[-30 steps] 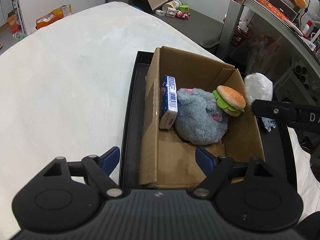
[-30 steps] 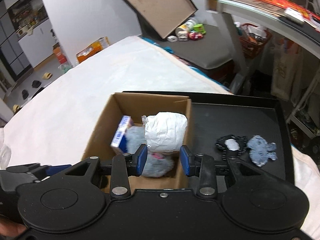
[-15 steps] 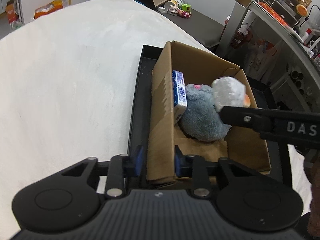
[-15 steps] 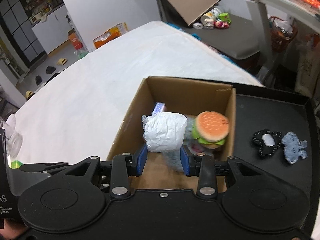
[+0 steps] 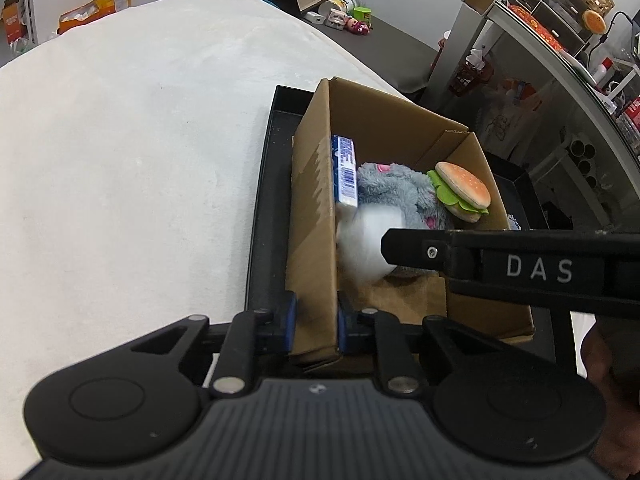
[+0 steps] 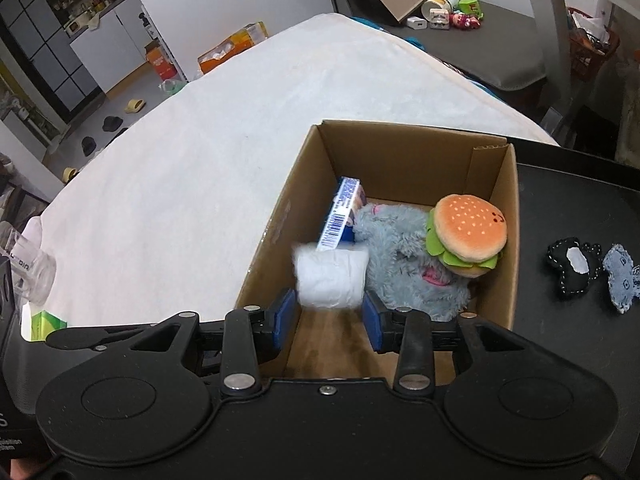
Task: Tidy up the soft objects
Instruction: 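Carry the white pouch into the box and release it with the right gripper, then lower the right gripper onto the blue denim plush and grasp it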
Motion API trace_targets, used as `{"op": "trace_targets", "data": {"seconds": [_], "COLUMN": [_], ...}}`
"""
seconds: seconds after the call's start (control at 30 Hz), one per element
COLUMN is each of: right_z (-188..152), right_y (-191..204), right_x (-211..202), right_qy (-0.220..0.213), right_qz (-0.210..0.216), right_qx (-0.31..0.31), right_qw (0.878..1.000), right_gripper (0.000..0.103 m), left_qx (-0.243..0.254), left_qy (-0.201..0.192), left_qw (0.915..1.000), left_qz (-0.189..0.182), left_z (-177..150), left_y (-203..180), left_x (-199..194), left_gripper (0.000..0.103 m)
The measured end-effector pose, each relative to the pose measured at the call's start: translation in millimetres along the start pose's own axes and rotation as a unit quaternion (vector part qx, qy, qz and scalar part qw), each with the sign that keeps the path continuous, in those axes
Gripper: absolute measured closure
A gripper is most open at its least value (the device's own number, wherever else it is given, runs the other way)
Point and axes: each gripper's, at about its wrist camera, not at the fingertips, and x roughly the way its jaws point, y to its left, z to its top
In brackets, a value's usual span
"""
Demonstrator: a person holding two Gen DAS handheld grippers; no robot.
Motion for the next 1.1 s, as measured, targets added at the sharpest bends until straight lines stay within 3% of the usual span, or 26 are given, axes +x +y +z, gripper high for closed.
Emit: {"op": "trace_targets", "data": {"seconds": [0.53, 0.77, 0.83, 1.0, 1.1], "right_z": [-5.8, -9.8, -10.7, -14.6, -18.3], "right_y": [-17.5, -37.5, -44.6, -60.6, -70.9], "right_x": [-28.3, -49.0, -52.2, -59.6, -64.2], "right_qy": [-0.025, -0.056, -0.062, -0.075, -0.085], "right_qz": [-0.007, -0.02, -0.024, -0.039, -0.049], "right_qx": [0.003, 0.009, 0.013, 0.026, 0.033], "right_qw": [1.0, 0.998, 0.998, 0.996, 0.995], "right_gripper": [0.059, 0.044, 0.041, 0.034, 0.026], "left_qx": [0.005, 0.014, 0.014, 0.008, 0.012], "left_qy": [-0.019, -0.022, -0.019, -0.012, -0.014], "left_qw": [0.9994, 0.9982, 0.9979, 0.9971, 0.996], "left_qz": [0.028, 0.053, 0.061, 0.075, 0.087], "left_z": [4.1, 7.5, 9.1, 11.0, 10.6], "left_y": [-11.7, -26.9, -30.0, -35.8, -41.1], "left_x": [-8.9, -9.0, -7.4, -4.5, -3.7], "left_gripper": [0.085, 0.081, 0.077, 0.054, 0.045]}}
